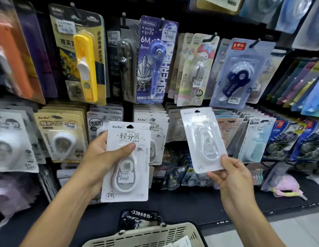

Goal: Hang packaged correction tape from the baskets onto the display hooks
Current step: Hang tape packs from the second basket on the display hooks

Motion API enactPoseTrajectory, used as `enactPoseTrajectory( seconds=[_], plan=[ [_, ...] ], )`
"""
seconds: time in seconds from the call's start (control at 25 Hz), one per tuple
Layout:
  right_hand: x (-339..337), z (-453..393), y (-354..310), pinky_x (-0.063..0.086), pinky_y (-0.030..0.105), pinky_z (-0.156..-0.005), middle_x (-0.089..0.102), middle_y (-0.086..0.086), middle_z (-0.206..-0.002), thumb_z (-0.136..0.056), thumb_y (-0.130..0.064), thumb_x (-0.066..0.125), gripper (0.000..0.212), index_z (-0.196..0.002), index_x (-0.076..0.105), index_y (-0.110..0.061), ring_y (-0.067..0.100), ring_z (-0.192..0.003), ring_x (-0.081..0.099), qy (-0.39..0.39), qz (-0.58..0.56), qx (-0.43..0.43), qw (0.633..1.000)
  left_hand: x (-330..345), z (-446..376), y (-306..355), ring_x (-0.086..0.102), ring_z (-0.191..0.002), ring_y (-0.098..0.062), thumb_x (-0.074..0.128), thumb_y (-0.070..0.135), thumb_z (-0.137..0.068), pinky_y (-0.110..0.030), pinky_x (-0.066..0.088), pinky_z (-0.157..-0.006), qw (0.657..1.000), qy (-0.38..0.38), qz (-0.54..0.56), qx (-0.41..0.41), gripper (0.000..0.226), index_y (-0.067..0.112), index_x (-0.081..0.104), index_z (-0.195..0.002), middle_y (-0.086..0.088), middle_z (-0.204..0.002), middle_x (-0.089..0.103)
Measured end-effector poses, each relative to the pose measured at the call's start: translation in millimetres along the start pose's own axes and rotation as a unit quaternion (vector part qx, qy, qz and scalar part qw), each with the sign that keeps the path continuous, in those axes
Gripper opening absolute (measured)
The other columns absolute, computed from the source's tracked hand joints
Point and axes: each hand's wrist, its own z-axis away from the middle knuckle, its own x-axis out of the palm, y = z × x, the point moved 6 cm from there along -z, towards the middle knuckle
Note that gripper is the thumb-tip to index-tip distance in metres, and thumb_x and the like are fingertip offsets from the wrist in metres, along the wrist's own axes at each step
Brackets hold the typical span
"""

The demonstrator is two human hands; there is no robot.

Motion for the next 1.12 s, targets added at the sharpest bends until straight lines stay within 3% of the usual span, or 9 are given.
enactPoseTrajectory(
  seconds=[0.2, 0.44, 0.56, 0.76, 1.0, 1.12],
  plan=[
    [-17, 11, 16, 0.045, 0.026, -0.031, 0.061, 0.006, -0.047, -0.104, -0.025, 0.053, 0.019, -0.09, 0.049, -0.013, 0.017, -0.033, 0.056, 0.054, 0.094, -0.044, 0.993, 5, 5, 6, 0.076, -0.101, -0.023, 0.08, 0.014, -0.064, -0.041, 0.057, -0.09, 0.999, 0.022, 0.0, 0.031, 0.056, 0.017, 0.066, -0.118, -0.006, -0.109, 0.079],
    [-15, 24, 15, 0.043, 0.029, -0.038, 0.059, 0.007, -0.046, -0.1, -0.031, 0.058, 0.022, -0.083, 0.051, -0.018, 0.017, -0.033, 0.046, 0.079, 0.154, -0.125, 0.977, 5, 10, 7, 0.075, -0.103, -0.023, 0.076, 0.017, -0.07, -0.05, 0.05, -0.103, 0.998, 0.041, 0.007, 0.042, 0.046, 0.02, 0.068, -0.115, -0.005, -0.111, 0.078],
    [-19, 26, 10, 0.042, 0.03, -0.043, 0.059, 0.005, -0.046, -0.1, -0.03, 0.058, 0.021, -0.083, 0.052, -0.019, 0.015, -0.033, 0.046, 0.111, 0.141, -0.136, 0.974, 3, 10, 8, 0.073, -0.107, -0.025, 0.075, 0.018, -0.072, -0.053, 0.048, -0.106, 0.998, 0.046, 0.013, 0.046, 0.048, 0.019, 0.067, -0.12, -0.005, -0.113, 0.078],
    [1, 32, 8, 0.042, 0.026, -0.034, 0.064, 0.01, -0.05, -0.101, -0.028, 0.057, 0.02, -0.086, 0.05, -0.016, 0.014, -0.035, 0.049, 0.061, 0.139, -0.133, 0.98, 5, 8, 8, 0.074, -0.107, -0.024, 0.076, 0.019, -0.071, -0.053, 0.049, -0.105, 0.998, 0.042, 0.005, 0.054, 0.049, 0.019, 0.066, -0.119, -0.005, -0.113, 0.078],
    [-9, 26, -1, 0.035, 0.023, -0.032, 0.057, 0.006, -0.043, -0.099, -0.018, 0.059, 0.021, -0.081, 0.05, -0.014, 0.015, -0.03, 0.04, 0.12, 0.08, -0.121, 0.982, 4, 7, 9, 0.074, -0.107, -0.024, 0.077, 0.021, -0.071, -0.053, 0.049, -0.105, 0.997, 0.042, -0.001, 0.061, 0.049, 0.02, 0.067, -0.119, -0.004, -0.114, 0.078],
    [-13, 32, -1, 0.036, 0.024, -0.033, 0.06, 0.008, -0.046, -0.099, -0.02, 0.059, 0.022, -0.079, 0.05, -0.016, 0.015, -0.031, 0.041, 0.103, 0.093, -0.129, 0.982, 4, 7, 9, 0.074, -0.107, -0.024, 0.077, 0.02, -0.072, -0.054, 0.05, -0.104, 0.997, 0.046, 0.003, 0.065, 0.049, 0.019, 0.066, -0.119, -0.004, -0.114, 0.078]
  ],
)
